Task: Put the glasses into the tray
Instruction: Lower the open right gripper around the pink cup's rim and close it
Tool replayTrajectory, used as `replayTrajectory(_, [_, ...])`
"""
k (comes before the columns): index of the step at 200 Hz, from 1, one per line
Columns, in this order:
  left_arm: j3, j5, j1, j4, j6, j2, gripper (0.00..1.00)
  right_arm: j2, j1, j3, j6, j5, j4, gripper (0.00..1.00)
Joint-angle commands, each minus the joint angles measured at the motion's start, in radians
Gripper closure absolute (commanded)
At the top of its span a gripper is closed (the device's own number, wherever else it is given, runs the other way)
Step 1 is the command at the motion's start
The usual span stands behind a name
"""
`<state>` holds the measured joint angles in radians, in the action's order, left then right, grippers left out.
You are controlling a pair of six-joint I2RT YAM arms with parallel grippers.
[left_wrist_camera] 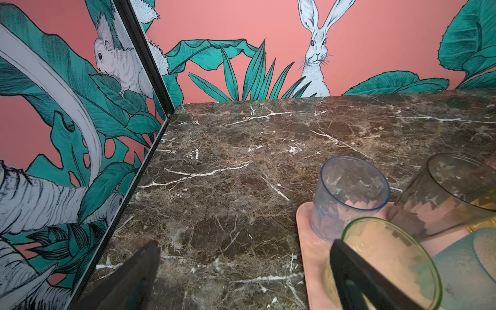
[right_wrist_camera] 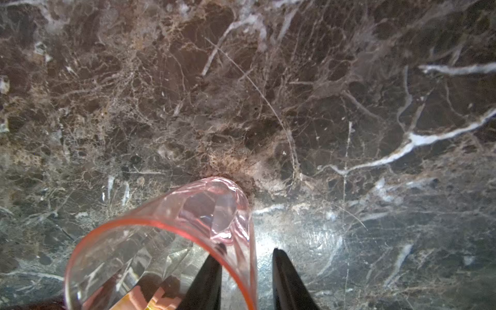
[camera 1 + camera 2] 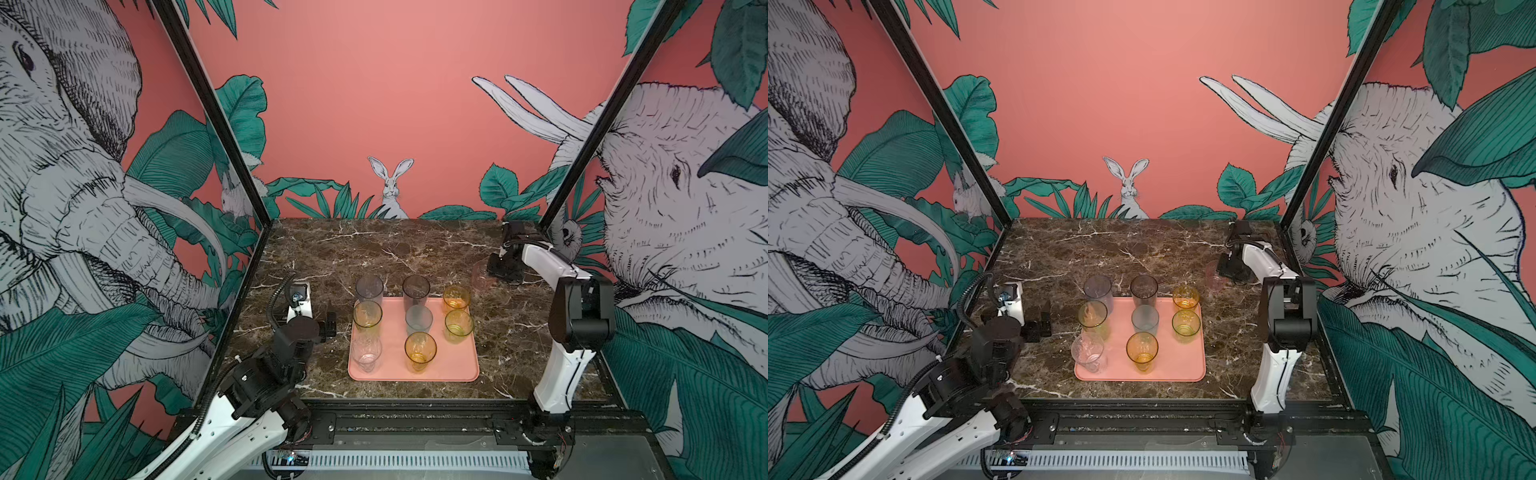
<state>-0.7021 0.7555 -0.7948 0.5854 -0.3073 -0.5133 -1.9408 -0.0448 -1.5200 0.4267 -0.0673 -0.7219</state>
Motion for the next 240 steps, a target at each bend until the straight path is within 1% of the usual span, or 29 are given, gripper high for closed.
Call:
replayTrajectory(1, [0.012,0.01,0.005,0.023,-0.019,-0.001,0.01,-0.018,0.005,-0.033,0.009,-0.009,0.002,0.7])
replayTrajectory(112, [0.007,0.028,0.005,0.087,-0.036,0.048,0.01,-0.037,0.005,-0.072,-0.003,-0.015,-0.018,0.94])
replayTrajectory(137, [0.015,0.027,0.005,0.093,-0.042,0.067,0.01,-0.028,0.005,-0.064,-0.002,-0.014,-0.01,0.97])
replayTrajectory(152, [0.018,0.027,0.004,0.095,-0.045,0.077,0.0,-0.017,0.005,-0.063,-0.002,-0.016,-0.014,1.0])
replayTrajectory(192, [0.016,0.028,0.003,0.105,-0.047,0.082,0.01,0.021,0.005,-0.076,-0.009,-0.015,-0.041,1.0])
replayTrajectory(240, [0.021,0.024,0.004,0.104,-0.053,0.086,0.01,0.082,0.005,-0.114,-0.02,-0.028,-0.121,1.0])
